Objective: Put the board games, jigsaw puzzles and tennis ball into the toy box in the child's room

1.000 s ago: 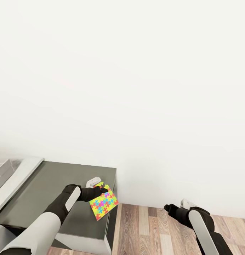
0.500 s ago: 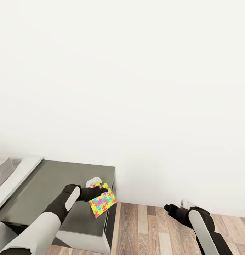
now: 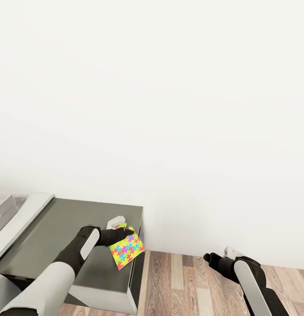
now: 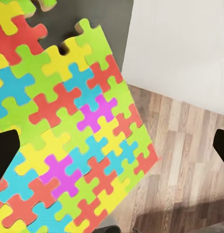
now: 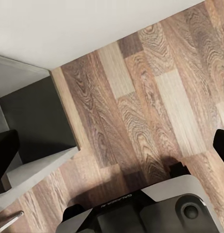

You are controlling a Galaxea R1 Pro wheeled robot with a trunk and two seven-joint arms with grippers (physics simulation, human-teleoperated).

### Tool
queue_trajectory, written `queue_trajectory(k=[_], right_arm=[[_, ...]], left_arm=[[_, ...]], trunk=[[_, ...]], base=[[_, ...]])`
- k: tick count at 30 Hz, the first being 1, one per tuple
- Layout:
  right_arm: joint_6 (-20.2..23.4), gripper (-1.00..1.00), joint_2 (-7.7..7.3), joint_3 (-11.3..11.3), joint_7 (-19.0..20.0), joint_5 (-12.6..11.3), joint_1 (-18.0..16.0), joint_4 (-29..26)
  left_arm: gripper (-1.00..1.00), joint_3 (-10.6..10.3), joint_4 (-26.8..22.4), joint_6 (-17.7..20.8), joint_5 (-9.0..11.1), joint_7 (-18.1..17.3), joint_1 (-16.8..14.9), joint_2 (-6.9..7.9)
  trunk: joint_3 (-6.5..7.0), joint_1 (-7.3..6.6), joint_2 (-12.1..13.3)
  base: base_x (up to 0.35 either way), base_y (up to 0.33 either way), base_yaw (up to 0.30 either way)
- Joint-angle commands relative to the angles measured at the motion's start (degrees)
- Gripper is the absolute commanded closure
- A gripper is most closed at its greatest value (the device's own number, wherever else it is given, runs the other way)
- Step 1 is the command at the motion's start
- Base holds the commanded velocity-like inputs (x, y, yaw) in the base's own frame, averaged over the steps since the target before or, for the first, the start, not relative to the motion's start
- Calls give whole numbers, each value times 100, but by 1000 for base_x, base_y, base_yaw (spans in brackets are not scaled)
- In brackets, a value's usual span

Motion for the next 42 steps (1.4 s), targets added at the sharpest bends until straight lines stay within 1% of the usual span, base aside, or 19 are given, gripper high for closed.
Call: queue_trajectory(k=[1, 6, 9, 12, 15, 21, 23, 25, 26, 27, 28, 29, 31, 33, 34, 35, 37, 39, 42], right_arm=[[13, -100, 0, 0, -57, -59, -5, -7], [13, -100, -3, 0, -57, -61, -5, -7], [13, -100, -4, 0, -57, -63, -5, -7], [13, -100, -3, 0, -56, -64, -5, -7], [13, -100, -4, 0, -56, -64, -5, -7], [13, -100, -3, 0, -56, -61, -5, -7], [13, -100, 0, 0, -56, -61, -5, -7], [13, -100, -1, 0, -56, -58, -5, -7], [13, -100, 1, 0, -56, -57, -5, -7], [13, -100, 0, 0, -56, -57, -5, -7], [13, -100, -2, 0, -56, -56, -5, -4], [13, -100, -1, 0, -56, -56, -5, -3], [13, -100, 0, 0, -59, -56, -5, 0], [13, -100, 2, 0, -57, -56, -5, 1], [13, -100, 3, 0, -57, -56, -5, 1], [13, -100, 3, 0, -57, -56, -5, 2], [13, -100, 4, 0, -56, -56, -5, 2], [13, -100, 4, 0, -56, -51, -5, 2], [13, -100, 4, 0, -56, -49, -5, 2]], left_arm=[[-100, -21, -59, 18, -10, -19, -4, 6], [-100, -30, -608, 96, -12, -112, 32, 12], [-100, -28, -960, 345, -18, -148, 60, 14], [-100, -25, -1133, 495, -22, -164, 69, 21], [-100, -22, -1219, 561, -19, -170, 73, 80], [-100, -8, -1301, 622, -11, -174, 75, 360], [-100, -4, -1306, 628, -12, -174, 75, 410], [-100, 0, -1311, 644, -14, -174, 75, 495], [-100, 1, -1312, 660, -14, -174, 75, 570], [-100, 2, -1313, 668, -14, -174, 75, 610], [-100, 3, -1317, 694, -15, -174, 75, 691], [-100, 3, -1322, 715, -15, -174, 75, 730], [-100, 2, -1365, 823, -18, -174, 75, 881], [-100, -2, -1425, 947, -16, -176, 75, 1110], [-100, -3, -1435, 966, -14, -177, 75, 1169], [-100, -2, -1449, 994, -11, -179, 75, 1274], [-100, -2, -1461, 1018, -9, -192, 75, 1378], [-100, -3, -1467, 1030, -12, -214, 75, 1430], [-100, -9, -1471, 1034, -14, -237, 75, 1461]], trunk=[[-12, 3, -11], [-12, 3, -11], [-12, 3, -11], [-12, 3, -11], [-12, 3, -11], [-12, 3, -11], [-12, 3, -11], [-12, 3, -11], [-12, 3, -11], [-12, 3, -11], [-12, 3, -11], [-12, 3, -11], [-12, 3, -11], [-12, 3, -11], [-12, 3, -11], [-12, 3, -11], [-12, 3, -11], [-12, 3, -11], [-12, 3, -11]], base=[[0, 0, 0], [0, 0, 0], [0, 0, 0], [0, 0, 0], [0, 0, 0], [0, 0, 0], [0, 0, 0], [0, 0, 0], [0, 0, 0], [0, 0, 0], [0, 0, 0], [0, 0, 0], [0, 0, 0], [0, 0, 0], [0, 0, 0], [0, 0, 0], [0, 0, 0], [0, 0, 0], [0, 0, 0]])
